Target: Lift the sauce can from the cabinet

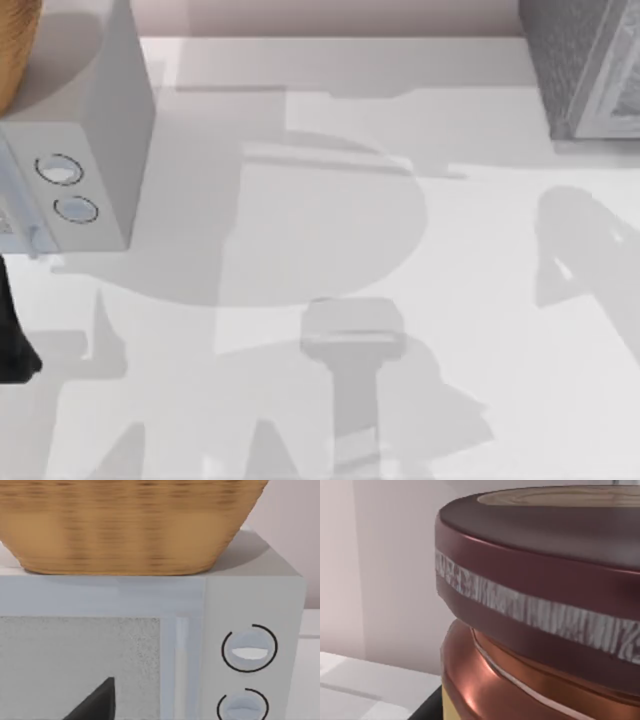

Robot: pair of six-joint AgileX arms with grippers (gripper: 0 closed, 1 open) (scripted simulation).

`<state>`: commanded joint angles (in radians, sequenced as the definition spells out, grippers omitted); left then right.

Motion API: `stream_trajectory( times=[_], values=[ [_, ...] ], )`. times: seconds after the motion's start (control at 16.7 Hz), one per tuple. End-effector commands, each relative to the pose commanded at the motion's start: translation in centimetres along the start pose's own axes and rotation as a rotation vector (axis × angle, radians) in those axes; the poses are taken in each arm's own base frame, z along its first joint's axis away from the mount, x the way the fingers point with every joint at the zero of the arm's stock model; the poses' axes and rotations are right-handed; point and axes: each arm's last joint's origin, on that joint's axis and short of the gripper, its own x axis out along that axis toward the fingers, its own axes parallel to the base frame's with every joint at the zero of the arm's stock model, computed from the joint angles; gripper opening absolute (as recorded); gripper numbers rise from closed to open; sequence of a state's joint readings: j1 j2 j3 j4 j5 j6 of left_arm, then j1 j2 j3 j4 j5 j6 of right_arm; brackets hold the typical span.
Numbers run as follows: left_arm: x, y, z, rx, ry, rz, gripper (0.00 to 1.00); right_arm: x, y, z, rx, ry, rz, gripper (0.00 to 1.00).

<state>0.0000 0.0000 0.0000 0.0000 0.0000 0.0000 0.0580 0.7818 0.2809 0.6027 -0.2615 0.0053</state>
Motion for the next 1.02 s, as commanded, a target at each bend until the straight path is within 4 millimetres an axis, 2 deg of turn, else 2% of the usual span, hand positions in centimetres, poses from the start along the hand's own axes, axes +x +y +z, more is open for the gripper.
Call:
stream_trajectory(
  times=[0.18, 0.48, 0.78, 1.02],
  values=[
    [0.0, 0.0, 0.0, 0.000, 0.000, 0.000, 1.00, 4.5, -0.5, -1.8, 0.021, 0.048, 0.116, 0.00],
    [0.0, 0.0, 0.0, 0.000, 0.000, 0.000, 1.00, 10.6, -0.9, -8.1, 0.062, 0.118, 0.289, 0.00],
    [0.0, 0.0, 0.0, 0.000, 0.000, 0.000, 1.00, 13.6, -0.9, -14.1, 0.070, 0.119, 0.402, 0.00],
    [0.0, 0.0, 0.0, 0.000, 0.000, 0.000, 1.00, 14.5, -0.9, -16.0, 0.055, 0.088, 0.437, 0.00]
  ],
)
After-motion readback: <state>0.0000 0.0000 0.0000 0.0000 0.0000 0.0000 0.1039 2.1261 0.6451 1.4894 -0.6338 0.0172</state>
